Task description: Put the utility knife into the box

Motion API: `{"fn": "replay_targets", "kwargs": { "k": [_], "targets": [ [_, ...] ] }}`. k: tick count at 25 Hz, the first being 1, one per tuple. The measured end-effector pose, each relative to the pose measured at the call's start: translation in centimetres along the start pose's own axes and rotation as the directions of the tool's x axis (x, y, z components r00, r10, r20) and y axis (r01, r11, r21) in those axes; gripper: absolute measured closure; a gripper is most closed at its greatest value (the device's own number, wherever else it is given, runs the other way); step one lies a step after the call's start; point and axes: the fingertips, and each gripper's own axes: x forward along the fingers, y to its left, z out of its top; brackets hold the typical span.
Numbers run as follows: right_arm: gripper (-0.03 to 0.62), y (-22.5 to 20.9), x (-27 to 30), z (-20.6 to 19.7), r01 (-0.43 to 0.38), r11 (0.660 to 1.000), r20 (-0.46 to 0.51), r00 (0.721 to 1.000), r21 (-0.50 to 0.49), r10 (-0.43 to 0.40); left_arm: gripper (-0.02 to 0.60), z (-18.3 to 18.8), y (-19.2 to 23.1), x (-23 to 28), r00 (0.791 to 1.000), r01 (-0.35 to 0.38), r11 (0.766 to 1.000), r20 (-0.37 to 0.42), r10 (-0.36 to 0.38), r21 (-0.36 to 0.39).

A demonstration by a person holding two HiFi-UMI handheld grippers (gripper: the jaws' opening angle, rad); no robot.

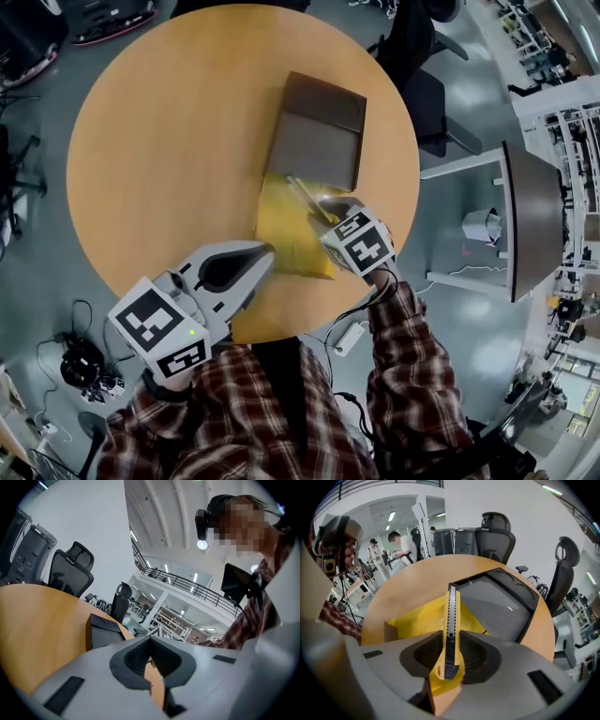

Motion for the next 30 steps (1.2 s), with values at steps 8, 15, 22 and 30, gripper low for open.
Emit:
{"fn": "replay_targets", "kwargs": {
  "k": [8, 15, 22, 30],
  "targets": [
    [0.471, -0.6, 4.5, -1.5, -0.063, 0.987, -0.197, 0.980, -0.145, 0.034, 0.571, -0.6, 0.2, -1.0, 0.999, -0.039, 0.999, 0.010, 0.039, -0.018],
    [0.471, -1.0, 6.4, -1.9, -0.091, 0.982, -0.257, 0.965, -0.164, 0.046, 0.571, -0.9, 0.1, -1.5, 0.998, -0.061, 0.998, 0.015, 0.061, -0.025],
    [0.470, -1.0, 7.1, -2.3, -0.102, 0.977, -0.287, 0.957, -0.189, 0.044, 0.571, -1.1, -0.1, -1.7, 0.997, -0.078, 0.997, 0.026, 0.078, -0.026],
    [0.470, -1.0, 6.2, -1.9, -0.072, 0.975, -0.243, 0.970, -0.211, 0.019, 0.571, -1.0, -1.0, -1.6, 0.997, -0.070, 0.998, 0.031, 0.070, -0.006]
  ]
}}
